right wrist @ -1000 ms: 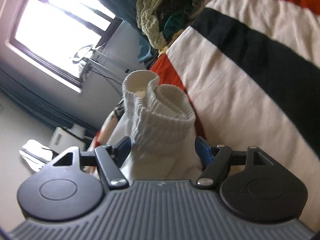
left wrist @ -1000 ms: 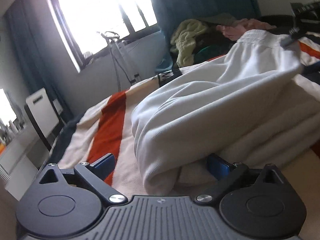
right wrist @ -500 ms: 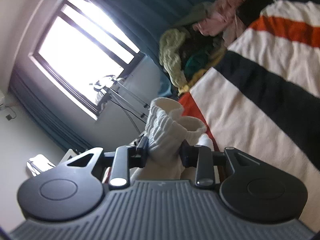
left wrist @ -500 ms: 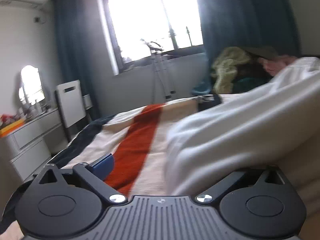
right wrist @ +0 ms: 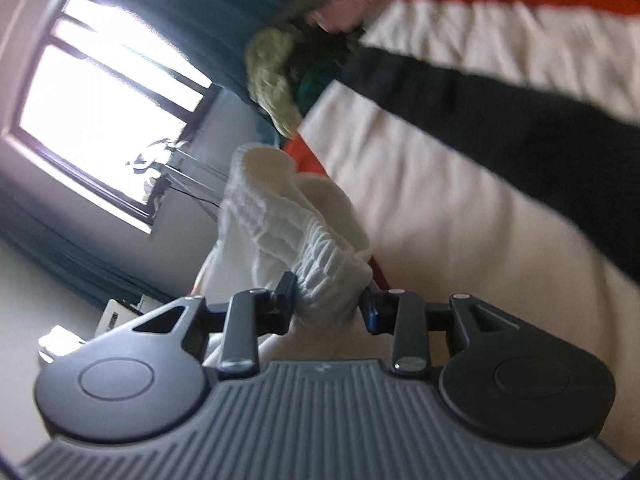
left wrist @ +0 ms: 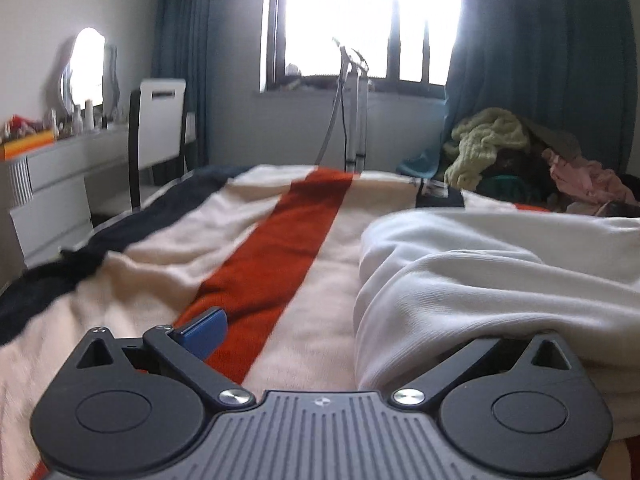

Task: Fold clothes

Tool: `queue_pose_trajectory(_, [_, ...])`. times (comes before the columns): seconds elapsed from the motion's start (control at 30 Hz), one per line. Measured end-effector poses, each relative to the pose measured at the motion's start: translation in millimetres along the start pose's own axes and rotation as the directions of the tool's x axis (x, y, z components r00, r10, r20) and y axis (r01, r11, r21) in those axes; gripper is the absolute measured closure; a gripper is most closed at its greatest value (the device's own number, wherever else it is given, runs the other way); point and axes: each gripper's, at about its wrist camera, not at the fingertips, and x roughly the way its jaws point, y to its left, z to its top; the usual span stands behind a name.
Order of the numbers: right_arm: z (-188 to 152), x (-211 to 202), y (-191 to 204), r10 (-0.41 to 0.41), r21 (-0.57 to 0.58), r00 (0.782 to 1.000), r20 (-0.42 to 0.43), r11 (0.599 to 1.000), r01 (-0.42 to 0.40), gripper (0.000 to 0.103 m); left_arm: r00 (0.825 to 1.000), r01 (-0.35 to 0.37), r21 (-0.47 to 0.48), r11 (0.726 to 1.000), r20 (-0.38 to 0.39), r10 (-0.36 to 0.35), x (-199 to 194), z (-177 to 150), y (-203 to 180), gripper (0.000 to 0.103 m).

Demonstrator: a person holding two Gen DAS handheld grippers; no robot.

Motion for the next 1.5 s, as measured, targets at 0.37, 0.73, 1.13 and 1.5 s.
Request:
queue_pose_trajectory(0.37, [-9,25,0,0.021,-0.007,0.984,-0.177,1.000,-0.022,0.018,0.994,-0.010,-0.221,0.975,-0.109,-0.014,7,1,36,0.000])
queue_pose_trajectory(0.73, [-18,52,8,0.010,-0.105,0.978,-0.209,0.994,-0.033,0.005,0.987,-0.024,-0.282,0.959,-0.156,-0.021,10,1,45,0.000])
queue_pose_trajectory(1.13, [-24,53,35,-0.050,-0.278,0.987,-0.155,0.961,0.005,0.048,0.972,0.037,-0.221,0.975,-0.219,-0.087,4,2,39,0.003])
queue_pose_trajectory(1.5, [1,28,33,-0.034,-0.220,0.999,0.003,0.975,0.034,0.062,0.836,0.425,-0.526,0.737,-0.082,-0.542,-8,1,70,0.000])
